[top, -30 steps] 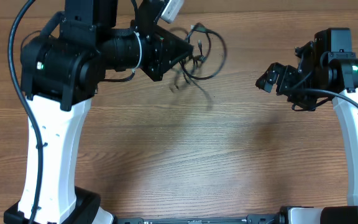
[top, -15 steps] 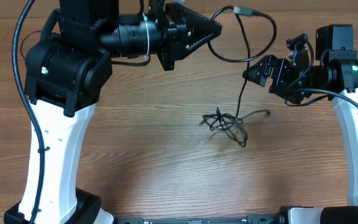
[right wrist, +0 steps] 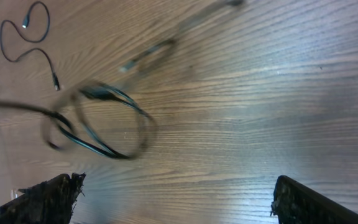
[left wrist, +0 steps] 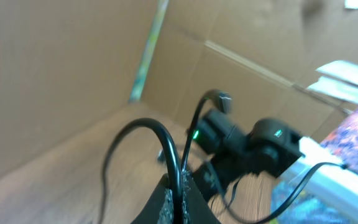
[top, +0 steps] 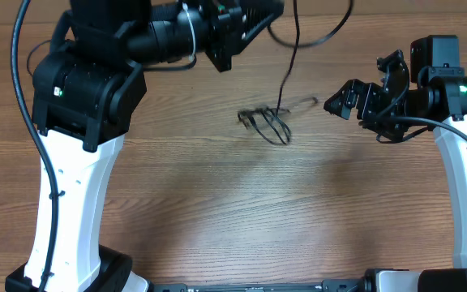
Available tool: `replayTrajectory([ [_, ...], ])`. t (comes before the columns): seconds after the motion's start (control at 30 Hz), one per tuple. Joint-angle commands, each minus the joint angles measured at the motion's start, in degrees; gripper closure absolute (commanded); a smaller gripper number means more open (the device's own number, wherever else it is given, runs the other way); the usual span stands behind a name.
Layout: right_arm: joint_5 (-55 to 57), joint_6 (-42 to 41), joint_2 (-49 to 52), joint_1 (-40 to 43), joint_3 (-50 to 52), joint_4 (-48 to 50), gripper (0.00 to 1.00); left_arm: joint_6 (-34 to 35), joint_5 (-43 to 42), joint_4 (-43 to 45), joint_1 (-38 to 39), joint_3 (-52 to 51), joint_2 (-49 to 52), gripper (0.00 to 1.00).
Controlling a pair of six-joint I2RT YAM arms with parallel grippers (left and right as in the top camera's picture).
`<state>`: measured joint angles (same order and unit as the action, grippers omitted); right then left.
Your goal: Untangle cables
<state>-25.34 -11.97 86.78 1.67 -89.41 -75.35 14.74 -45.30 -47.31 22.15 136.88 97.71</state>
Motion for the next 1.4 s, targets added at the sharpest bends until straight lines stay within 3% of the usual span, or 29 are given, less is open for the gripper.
replayTrajectory([
  [0.0,0.57,0.48,0.24,-0.17,0.15,-0.44,0.0,7.67,-2.4,5.2,0.37,0.92,-1.4,0.96],
  [0.4,-9.29,3.08,0.24,-0.17,0.15,1.18,0.0,24.76,-4.52,27.54,0.39,0.92,-1.4,0.96],
  [0.63,-15.52,3.04,0.24,-0.17,0.15,6.25,0.0,31.82,-6.56,34.01,0.44,0.92,-1.4,0.96],
  [0.83,-13.92,3.08,0.33,-2.19,0.17,6.95,0.0,33.11,-7.28,35.43,0.42,0.92,-1.4,0.96],
  [1.07,6.1,-0.81,1.97,-5.6,0.17,1.81,0.0,32.61,-8.39,36.96,-1.29,0.92,-1.42,0.96],
  [1.2,2.93,-0.52,2.4,-5.57,0.15,1.95,0.02,29.53,-7.87,33.48,-4.24,0.9,-1.42,0.96],
  [1.37,-14.88,8.68,2.4,-5.57,0.15,3.37,0.04,29.55,-7.67,27.58,-8.07,0.9,-1.42,0.96],
])
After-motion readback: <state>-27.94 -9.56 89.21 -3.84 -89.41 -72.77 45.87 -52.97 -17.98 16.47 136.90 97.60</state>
